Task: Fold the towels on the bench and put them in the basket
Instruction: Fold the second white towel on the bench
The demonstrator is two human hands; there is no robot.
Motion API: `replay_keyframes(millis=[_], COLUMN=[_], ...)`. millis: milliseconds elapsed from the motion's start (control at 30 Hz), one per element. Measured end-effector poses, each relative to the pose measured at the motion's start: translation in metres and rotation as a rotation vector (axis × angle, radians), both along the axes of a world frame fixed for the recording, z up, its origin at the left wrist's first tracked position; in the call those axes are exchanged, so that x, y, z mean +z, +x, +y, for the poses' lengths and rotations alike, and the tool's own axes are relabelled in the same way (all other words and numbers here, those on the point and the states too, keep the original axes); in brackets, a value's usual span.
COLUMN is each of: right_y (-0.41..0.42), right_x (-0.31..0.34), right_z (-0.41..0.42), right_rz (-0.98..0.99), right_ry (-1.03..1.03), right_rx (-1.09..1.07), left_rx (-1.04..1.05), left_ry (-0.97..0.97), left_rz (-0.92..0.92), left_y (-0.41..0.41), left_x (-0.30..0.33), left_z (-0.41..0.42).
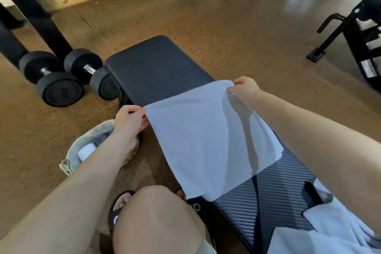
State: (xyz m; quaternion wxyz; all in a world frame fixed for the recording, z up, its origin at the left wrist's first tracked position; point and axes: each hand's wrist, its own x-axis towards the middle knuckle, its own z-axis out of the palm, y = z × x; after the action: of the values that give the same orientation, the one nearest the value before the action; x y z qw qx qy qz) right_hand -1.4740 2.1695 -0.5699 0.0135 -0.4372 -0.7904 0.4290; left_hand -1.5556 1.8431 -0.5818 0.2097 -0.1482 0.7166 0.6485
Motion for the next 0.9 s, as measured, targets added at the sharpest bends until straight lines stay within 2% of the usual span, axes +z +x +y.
replay_keyframes(millis=[100, 167, 400, 567, 800, 900], right_y=[0.011, 0.029, 0.132, 0.18, 0.197, 0.197], right_x=[0.0, 0.0, 0.006, 0.008, 0.015, 0.018], right_z=[-0.001, -0.003, -0.018, -0.016, -0.027, -0.031], right_rz=[-0.004, -0.027, -0.095, -0.223, -0.265, -0.264], right_ry=[0.08, 0.122, 0.329, 0.308, 0.239, 0.168], right_rx=[0.008, 0.035, 0.146, 0.185, 0.208, 0.172], left_rx=[-0.045, -0.135, -0.698, -0.69, -0.796, -0.804], left_ry=[0.027, -0.024, -0.175, -0.328, -0.338, -0.41], left_rz=[-0.026, -0.068, -0.206, -0.277, -0.336, -0.368], left_y=[-0.001, 0.007, 0.08, 0.104, 0.131, 0.155], left_x=[0.003, 0.005, 0.018, 0.029, 0.051, 0.047], left_z=[0.002, 0.001, -0.011, -0.013, -0.015, -0.008])
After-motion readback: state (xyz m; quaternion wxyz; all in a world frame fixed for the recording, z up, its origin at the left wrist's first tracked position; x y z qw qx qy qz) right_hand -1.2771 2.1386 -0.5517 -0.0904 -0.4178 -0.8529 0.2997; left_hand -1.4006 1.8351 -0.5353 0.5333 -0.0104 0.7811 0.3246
